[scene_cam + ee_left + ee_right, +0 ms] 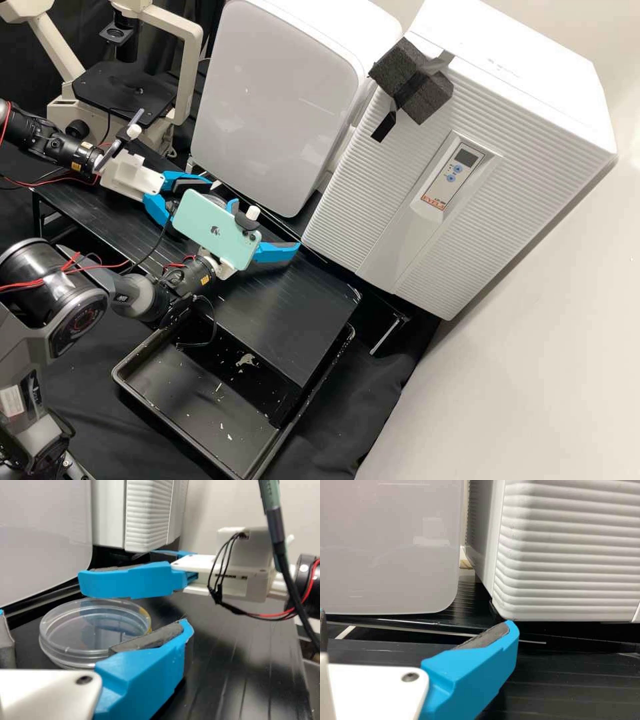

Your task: Place the petri dish on the bench

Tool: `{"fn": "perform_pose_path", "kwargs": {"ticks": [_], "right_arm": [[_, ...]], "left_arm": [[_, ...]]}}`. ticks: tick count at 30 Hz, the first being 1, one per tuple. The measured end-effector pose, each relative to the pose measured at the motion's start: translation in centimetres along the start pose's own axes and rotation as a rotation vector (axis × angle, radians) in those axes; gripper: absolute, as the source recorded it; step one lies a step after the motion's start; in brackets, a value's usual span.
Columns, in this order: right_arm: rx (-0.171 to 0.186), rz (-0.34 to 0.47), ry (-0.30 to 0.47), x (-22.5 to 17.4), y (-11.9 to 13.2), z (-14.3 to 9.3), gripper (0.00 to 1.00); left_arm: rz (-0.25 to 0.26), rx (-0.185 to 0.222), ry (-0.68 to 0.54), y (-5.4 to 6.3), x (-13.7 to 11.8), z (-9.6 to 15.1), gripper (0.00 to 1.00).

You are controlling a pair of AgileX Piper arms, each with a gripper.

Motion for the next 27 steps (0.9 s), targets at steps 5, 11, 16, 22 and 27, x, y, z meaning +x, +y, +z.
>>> {"fn": "perform_pose_path", "kwargs": {"ticks": [5, 11, 16, 22, 27], "right_arm": [[0.0, 0.0, 0.0, 0.0, 0.0, 0.0, 1.0], [0.0, 0.0, 0.0, 0.0, 0.0, 0.0, 1.0], [0.0, 0.0, 0.0, 0.0, 0.0, 0.0, 1.0], [0.0, 0.0, 0.0, 0.0, 0.0, 0.0, 1.0], [0.0, 0.0, 0.0, 0.0, 0.0, 0.0, 1.0]], "left_arm": [[-0.007, 0.004, 0.004, -0.12, 0.18, -0.2, 1.0], [-0.013, -0.001, 0.006, -0.43, 0.27, -0.35, 1.0], [-0.013, 0.004, 0.006, -0.43, 0.27, -0.35, 0.0], [-0.013, 0.015, 0.006, -0.43, 0.27, -0.35, 0.0], [-0.012, 0.019, 0.007, -0.46, 0.25, -0.37, 0.0]]}}
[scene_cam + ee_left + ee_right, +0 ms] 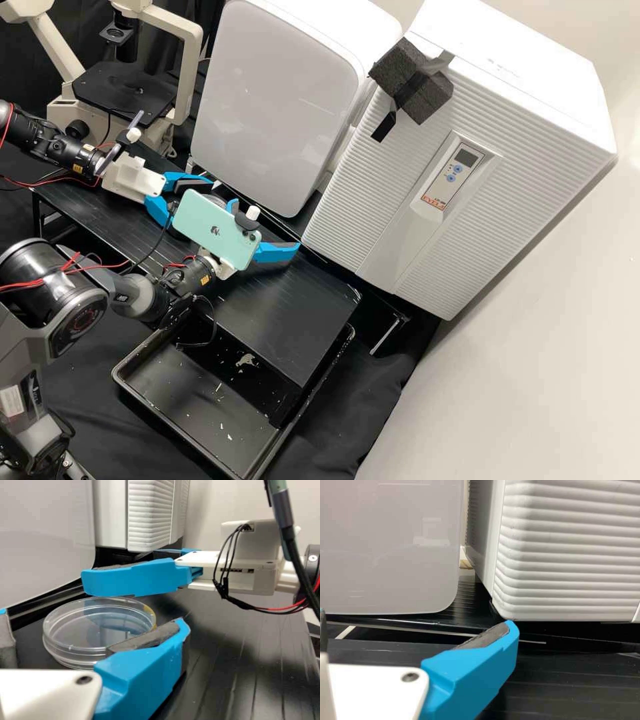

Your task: Place the petri dish on the bench

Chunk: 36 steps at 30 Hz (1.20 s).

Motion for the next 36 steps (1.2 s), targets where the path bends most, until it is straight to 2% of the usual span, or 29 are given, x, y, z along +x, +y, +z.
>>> {"fn": "perform_pose_path", "kwargs": {"ticks": [18, 19, 22, 23, 28, 36], "right_arm": [[0.0, 0.0, 0.0, 0.0, 0.0, 0.0, 1.0], [0.0, 0.0, 0.0, 0.0, 0.0, 0.0, 1.0], [0.0, 0.0, 0.0, 0.0, 0.0, 0.0, 1.0], [0.0, 0.0, 0.0, 0.0, 0.0, 0.0, 1.0], [0.0, 0.0, 0.0, 0.0, 0.0, 0.0, 1.0], [0.0, 0.0, 0.0, 0.0, 0.0, 0.0, 1.0]], "left_arm": [[0.01, 0.007, -0.002, -0.12, 0.06, 0.19, 0.0], [0.01, 0.007, -0.002, -0.12, 0.06, 0.19, 1.0], [0.01, 0.007, -0.002, -0.12, 0.06, 0.19, 1.0], [0.01, 0.007, -0.002, -0.12, 0.06, 0.19, 0.0], [0.011, 0.027, -0.003, -0.11, 0.06, 0.21, 0.0], [0.014, 0.021, -0.022, -0.42, 0.1, 0.62, 0.0]]}}
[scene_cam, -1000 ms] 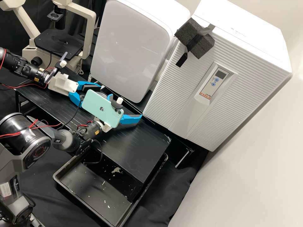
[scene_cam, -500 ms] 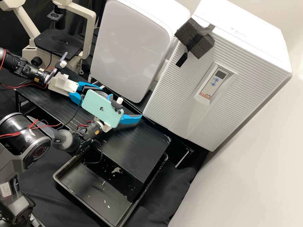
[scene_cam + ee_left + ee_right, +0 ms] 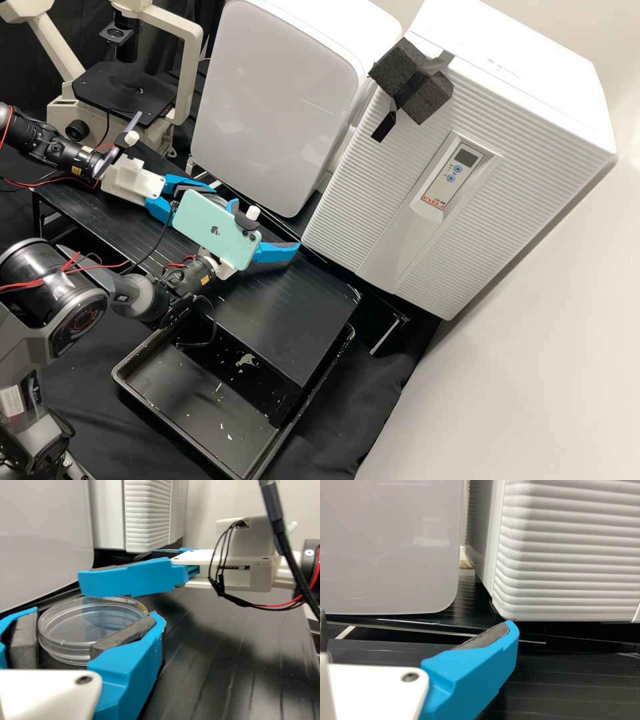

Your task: Place the petri dish on the bench

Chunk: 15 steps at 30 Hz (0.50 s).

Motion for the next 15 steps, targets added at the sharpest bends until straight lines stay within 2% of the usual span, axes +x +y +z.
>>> {"fn": "perform_pose_path", "kwargs": {"ticks": [8, 15], "right_arm": [[0.0, 0.0, 0.0, 0.0, 0.0, 0.0, 1.0], [0.0, 0.0, 0.0, 0.0, 0.0, 0.0, 1.0]], "left_arm": [[-0.003, -0.02, -0.027, -0.5, -0.7, 1.0, 0.0], [-0.002, -0.015, -0.071, -1.5, -2.3, 2.5, 0.0]]}}
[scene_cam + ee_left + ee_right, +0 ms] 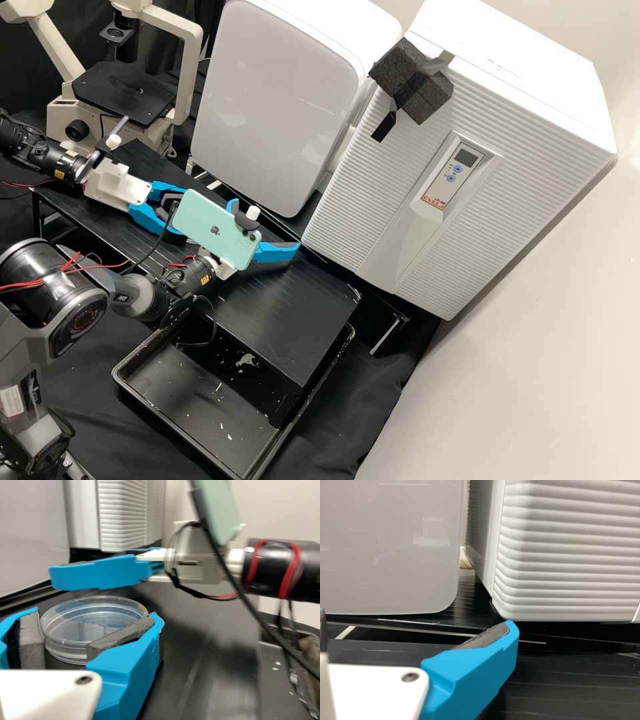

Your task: Place the petri dish on the bench

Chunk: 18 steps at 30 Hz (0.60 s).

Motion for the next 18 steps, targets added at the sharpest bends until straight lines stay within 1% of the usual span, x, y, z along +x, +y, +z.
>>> {"fn": "perform_pose_path", "kwargs": {"ticks": [2, 7, 12, 18], "right_arm": [[0.0, 0.0, 0.0, 0.0, 0.0, 0.0, 1.0], [0.0, 0.0, 0.0, 0.0, 0.0, 0.0, 1.0], [0.0, 0.0, 0.0, 0.0, 0.0, 0.0, 1.0], [0.0, 0.0, 0.0, 0.0, 0.0, 0.0, 1.0]], "left_arm": [[0.001, -0.01, -0.008, -0.27, -0.25, 0.15, 0.0], [0.002, -0.007, -0.013, -0.29, -0.27, 0.21, 0.0], [-0.002, 0.005, -0.027, -0.07, 0.18, 0.55, 0.0], [-0.014, 0.011, -0.046, -0.22, 0.47, 1.03, 0.0]]}}
